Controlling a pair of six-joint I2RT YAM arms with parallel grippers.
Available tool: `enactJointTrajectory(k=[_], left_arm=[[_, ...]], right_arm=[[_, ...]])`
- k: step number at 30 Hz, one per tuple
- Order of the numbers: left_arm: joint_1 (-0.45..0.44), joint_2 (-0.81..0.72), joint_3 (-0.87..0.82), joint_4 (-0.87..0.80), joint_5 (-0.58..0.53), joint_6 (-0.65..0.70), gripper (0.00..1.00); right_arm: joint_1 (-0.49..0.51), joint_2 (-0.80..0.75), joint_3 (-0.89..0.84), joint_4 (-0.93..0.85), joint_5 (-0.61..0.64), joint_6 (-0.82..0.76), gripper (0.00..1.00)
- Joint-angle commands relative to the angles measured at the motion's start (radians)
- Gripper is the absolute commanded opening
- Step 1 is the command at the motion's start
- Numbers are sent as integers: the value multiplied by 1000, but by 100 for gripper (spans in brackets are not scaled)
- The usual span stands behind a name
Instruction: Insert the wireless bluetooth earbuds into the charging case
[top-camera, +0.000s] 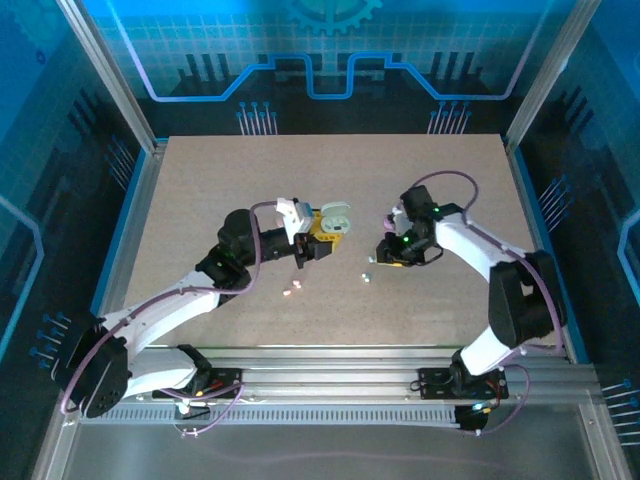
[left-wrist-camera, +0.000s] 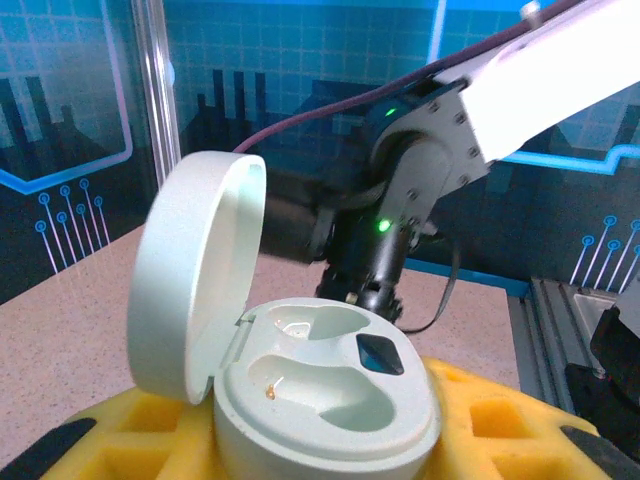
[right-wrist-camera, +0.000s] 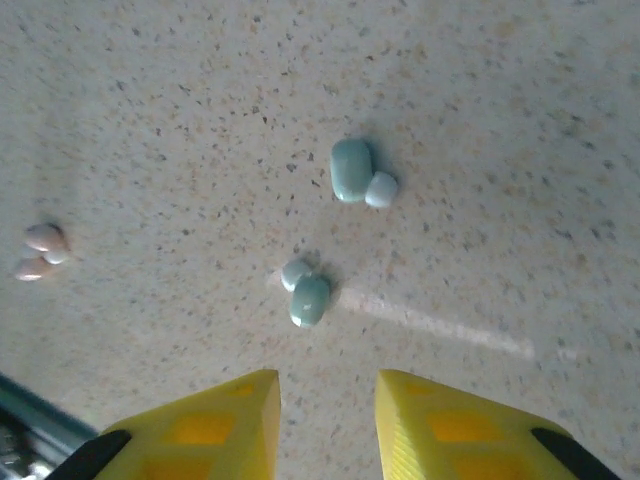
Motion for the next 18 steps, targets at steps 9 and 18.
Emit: enactJointTrajectory(k=[9,18], left_arm=[[-1,-64,-17,22,-23,-8,29],[0,-79,-22,4,-31,-3,29]], right_arm=[[68,295,305,-141,170,-116,32],[101,425,421,-211,195,-161,36]])
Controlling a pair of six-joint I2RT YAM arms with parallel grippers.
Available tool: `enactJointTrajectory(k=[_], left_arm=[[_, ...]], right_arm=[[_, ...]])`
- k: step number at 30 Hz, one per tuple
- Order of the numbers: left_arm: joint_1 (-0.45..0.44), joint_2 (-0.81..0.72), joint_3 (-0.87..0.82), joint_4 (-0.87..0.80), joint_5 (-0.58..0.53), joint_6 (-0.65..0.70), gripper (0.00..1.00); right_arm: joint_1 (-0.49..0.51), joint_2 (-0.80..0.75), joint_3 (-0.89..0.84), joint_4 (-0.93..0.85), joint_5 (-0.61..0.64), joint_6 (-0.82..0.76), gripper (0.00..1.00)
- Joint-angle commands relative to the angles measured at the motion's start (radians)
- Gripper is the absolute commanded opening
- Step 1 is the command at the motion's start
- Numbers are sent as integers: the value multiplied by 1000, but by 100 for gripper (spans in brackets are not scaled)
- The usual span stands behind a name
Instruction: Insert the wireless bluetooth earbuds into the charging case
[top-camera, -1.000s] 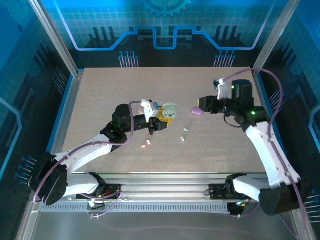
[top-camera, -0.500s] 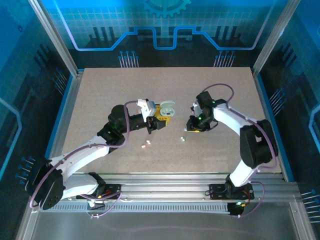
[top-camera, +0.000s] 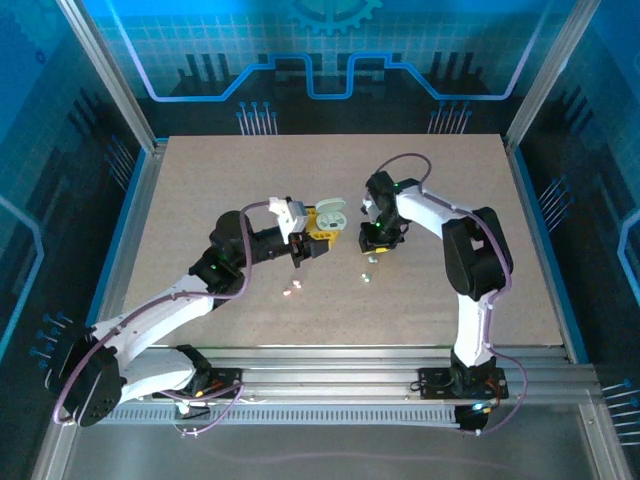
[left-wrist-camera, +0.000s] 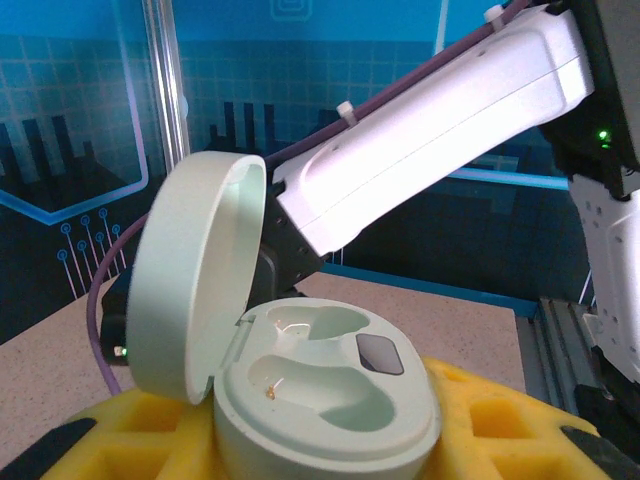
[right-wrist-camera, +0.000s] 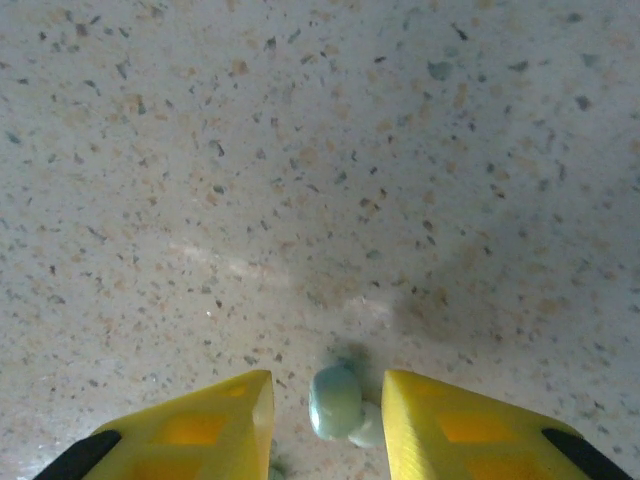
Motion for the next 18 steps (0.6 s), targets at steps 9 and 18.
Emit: enactJointTrajectory(k=[9,18], left_arm=[[0,-31,-16,-6,-13,7,29],[-2,-27,-13,-7,-6,0,29]], right_arm=[[32,88,84,-128,33,-69,34],[38,99,90,-140,35,-70,29]])
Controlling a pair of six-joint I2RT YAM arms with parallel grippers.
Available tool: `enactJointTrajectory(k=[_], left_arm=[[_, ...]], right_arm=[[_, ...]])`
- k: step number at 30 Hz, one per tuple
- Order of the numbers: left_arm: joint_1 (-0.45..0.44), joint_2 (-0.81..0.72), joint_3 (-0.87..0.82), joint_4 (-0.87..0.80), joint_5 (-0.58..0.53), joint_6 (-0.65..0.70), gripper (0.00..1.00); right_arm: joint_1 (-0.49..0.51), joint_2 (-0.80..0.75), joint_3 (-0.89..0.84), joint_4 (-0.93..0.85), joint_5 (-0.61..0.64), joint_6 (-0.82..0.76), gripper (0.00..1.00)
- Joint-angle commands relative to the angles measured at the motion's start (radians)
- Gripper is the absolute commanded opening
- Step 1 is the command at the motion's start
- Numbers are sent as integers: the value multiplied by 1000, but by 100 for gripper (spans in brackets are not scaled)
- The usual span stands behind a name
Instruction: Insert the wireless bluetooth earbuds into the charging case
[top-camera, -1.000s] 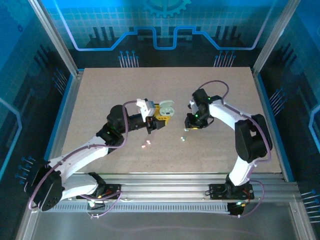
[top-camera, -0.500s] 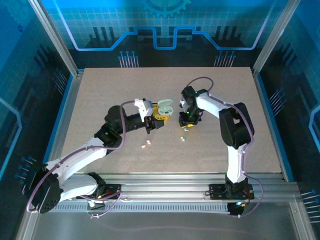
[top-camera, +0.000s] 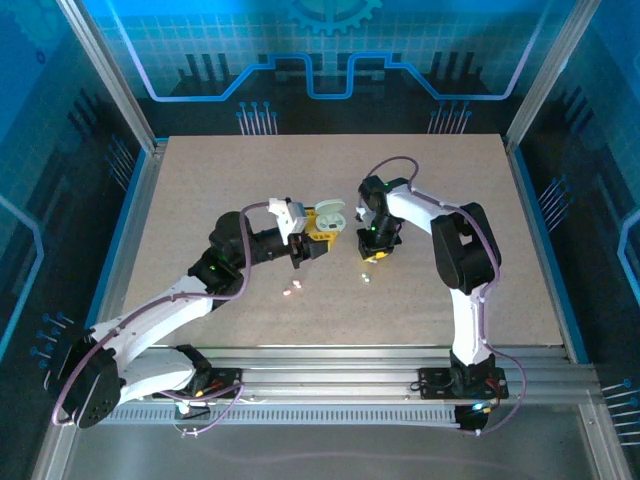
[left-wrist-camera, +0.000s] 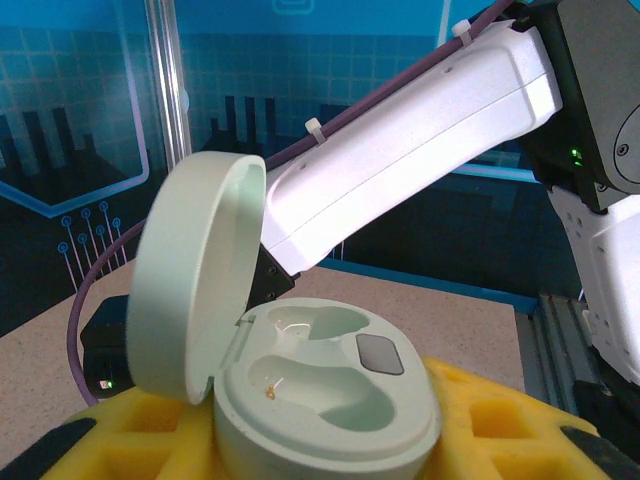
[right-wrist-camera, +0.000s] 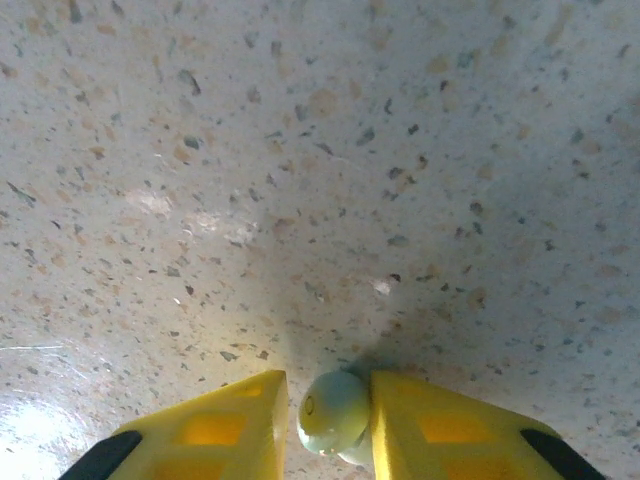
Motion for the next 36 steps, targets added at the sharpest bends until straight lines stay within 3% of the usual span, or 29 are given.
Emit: enactJointTrajectory(k=[1,13,31,36], left_arm=[[0,-18,-7,8,-2,-1,29],[-1,-5,-1,15,10,-15,29],[-1,-3,-5,10,3,-15,29],[11,-19,-16,12,-5,-10,30]], right_arm=[[12,27,26,-32,8,-6,29],[-1,38,35,-13,-21,40,31],[-9,-1,24,-22,-23,88,18],[-29,-152,-20,16,-188,90,16]])
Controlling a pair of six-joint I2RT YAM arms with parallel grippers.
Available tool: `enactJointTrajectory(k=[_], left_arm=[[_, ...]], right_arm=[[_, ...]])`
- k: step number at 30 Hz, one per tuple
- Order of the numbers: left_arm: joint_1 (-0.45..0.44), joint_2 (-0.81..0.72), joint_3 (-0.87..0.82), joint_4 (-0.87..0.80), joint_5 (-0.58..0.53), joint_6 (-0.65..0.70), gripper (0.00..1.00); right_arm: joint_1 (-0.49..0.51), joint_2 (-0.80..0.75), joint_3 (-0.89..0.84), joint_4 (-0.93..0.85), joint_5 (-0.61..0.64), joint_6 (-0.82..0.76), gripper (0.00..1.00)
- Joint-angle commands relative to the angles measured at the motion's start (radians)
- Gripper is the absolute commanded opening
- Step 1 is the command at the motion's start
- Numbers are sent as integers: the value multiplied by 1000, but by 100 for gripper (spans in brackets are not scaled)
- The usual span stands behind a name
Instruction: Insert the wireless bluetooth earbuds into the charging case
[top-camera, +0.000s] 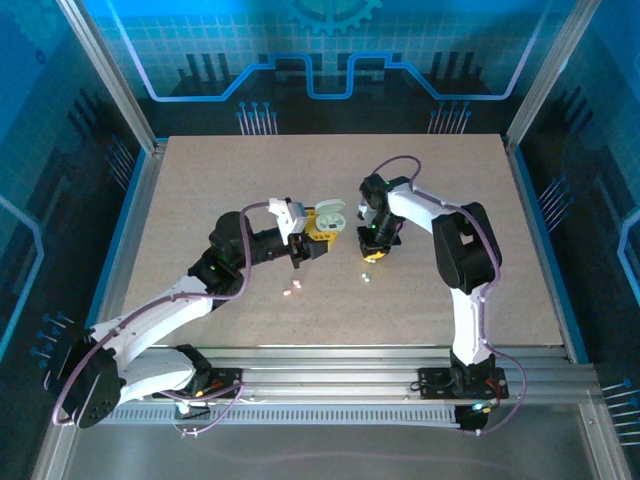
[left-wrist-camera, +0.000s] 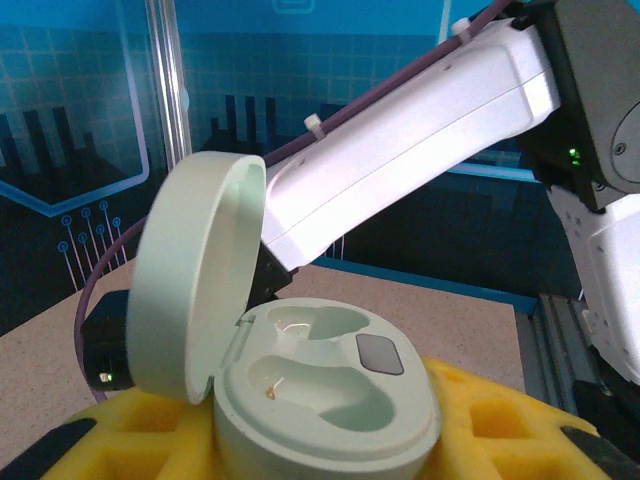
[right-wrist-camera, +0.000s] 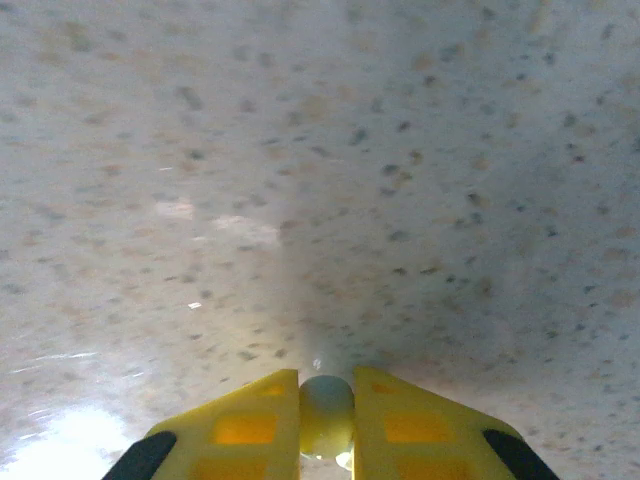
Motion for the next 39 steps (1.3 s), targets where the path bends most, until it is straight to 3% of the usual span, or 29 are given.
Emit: enactJointTrajectory(k=[1,4,8,13,16,26,39], left_arm=[[32,-27,-30,44,12,-33,29],[117,-48,-74,145,44,-120,28],[185,-69,-86,123,48,-107,28],[211,-63,-102,140,22,-107,27],[212,-38,-99,144,42,-111,27],[199,-2,-111,181,68,-98,27],[119,24,-83,147,63,-24,27]], right_arm=[[-25,-177,-34,32,-191,12,17],[-53,-294,-87,111,-423,52,17],[-81,-398,-122,208,-697,121,18],[-100,-454,-153,374,-979,268,18],[-95,-466,-136,398,-1063,305,18],[-90,-504,-113,449,-1101,398,18],[-52,-554,-61,410,-980,360,18]])
